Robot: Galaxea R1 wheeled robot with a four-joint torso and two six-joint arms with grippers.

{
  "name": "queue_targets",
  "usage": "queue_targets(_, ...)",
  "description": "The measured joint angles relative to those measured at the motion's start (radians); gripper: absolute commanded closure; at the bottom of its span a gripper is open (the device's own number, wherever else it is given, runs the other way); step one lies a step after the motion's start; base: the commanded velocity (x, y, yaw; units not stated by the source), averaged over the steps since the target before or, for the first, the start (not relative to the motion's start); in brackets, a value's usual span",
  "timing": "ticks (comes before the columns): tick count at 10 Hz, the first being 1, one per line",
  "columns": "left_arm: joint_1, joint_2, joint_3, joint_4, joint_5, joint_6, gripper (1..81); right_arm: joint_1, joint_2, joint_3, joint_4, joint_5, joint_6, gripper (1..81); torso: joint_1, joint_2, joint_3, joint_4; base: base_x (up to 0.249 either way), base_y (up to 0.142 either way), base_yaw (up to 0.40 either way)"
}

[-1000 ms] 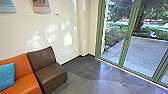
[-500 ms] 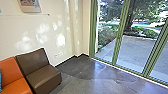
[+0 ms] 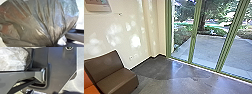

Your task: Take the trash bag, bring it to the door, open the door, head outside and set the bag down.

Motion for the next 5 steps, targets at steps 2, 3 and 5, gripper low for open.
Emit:
queue_targets(2, 0.000, 0.000, 0.000, 0.000, -0.002, 0.000, 81.1, 0.000, 0.001, -0.004, 0.000, 0.001, 0.000, 1.0, 0.000, 0.000, 0.000, 0.000, 0.000, 0.000, -0.237)
queue_targets(3, 0.000, 0.000, 0.000, 0.000, -0.002, 0.000, 81.1, -0.001, 0.002, -0.008, -0.001, 0.003, 0.000, 1.0, 0.000, 0.000, 0.000, 0.000, 0.000, 0.000, -0.237)
queue_targets(5, 0.000, 0.000, -0.006, 0.000, -0.001, 0.000, 81.1, 0.000, 0.013, -0.027, -0.001, 0.002, 0.000, 1.0, 0.000, 0.000, 0.000, 0.000, 0.000, 0.000, -0.237)
